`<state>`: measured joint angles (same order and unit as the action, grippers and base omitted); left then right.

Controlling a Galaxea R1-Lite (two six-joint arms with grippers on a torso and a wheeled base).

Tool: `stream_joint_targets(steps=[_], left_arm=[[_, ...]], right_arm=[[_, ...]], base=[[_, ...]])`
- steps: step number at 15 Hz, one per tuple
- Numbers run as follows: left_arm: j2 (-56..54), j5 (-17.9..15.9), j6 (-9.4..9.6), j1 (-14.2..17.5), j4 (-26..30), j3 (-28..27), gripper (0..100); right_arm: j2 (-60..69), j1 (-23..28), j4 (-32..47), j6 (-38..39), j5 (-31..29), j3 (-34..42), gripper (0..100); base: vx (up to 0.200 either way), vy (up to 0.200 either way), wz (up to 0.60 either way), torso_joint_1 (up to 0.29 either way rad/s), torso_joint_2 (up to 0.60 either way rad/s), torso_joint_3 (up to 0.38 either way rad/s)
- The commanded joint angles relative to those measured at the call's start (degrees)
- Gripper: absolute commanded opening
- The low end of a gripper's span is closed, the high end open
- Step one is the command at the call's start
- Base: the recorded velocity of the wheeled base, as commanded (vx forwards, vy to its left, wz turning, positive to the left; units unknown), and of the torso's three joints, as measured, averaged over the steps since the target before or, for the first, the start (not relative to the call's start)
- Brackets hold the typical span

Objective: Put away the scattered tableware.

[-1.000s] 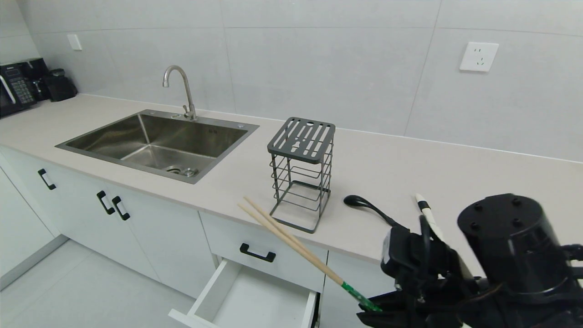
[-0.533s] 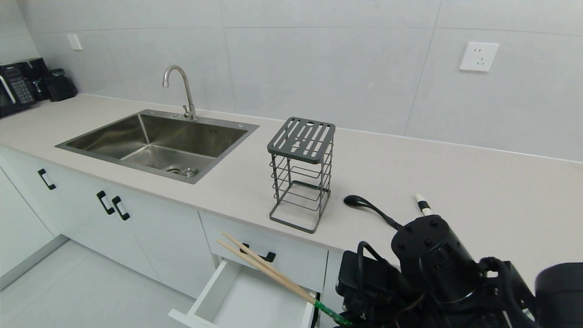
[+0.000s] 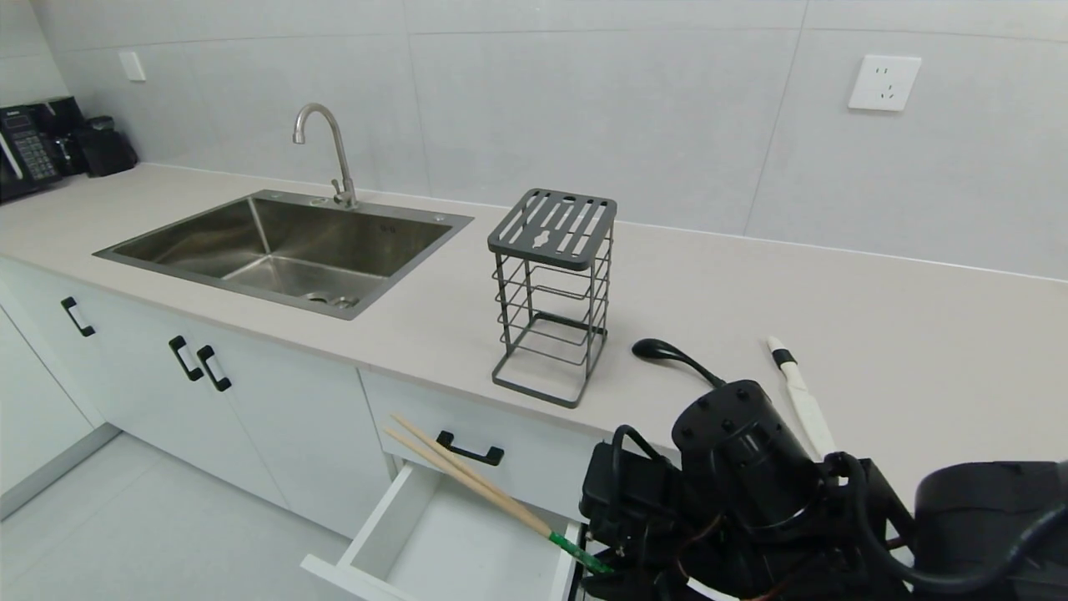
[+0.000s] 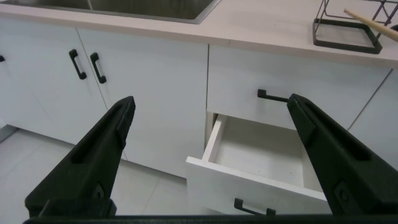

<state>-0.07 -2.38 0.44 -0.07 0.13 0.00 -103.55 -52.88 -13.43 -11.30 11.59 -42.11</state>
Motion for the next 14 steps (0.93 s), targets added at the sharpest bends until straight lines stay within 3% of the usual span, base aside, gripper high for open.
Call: stream_joint_targets(steps=[1,7,10,14], left_arm=[[0.07,0.00,0.00,-0.01,-0.05,0.00,100],[0.07,0.00,0.00,-0.01,-0.05,0.00,100],[0.07,0.00,0.00,-0.01,-0.05,0.00,100],[0.07,0.00,0.00,-0.01,-0.05,0.00,100]], right_arm=[[-2.45,0.32,-0.10,-0.21,0.01,-3.51,0],[-9.92,0.50,-1.07,-0.56,-0.43,-11.24,0],[-11.41,0.41,-1.07,-0.13,-0.43,-11.86,0],[-11.59,-0.29,-0.63,3.04,-0.43,-13.88,0]], base=[[0.000,0.000,0.00,-0.134,0.26,0.129],[0.000,0.000,0.00,-0.038,0.07,0.037],[0.000,0.000,0.00,-0.175,0.34,0.173],[0.000,0.000,0.00,-0.029,0.06,0.034]])
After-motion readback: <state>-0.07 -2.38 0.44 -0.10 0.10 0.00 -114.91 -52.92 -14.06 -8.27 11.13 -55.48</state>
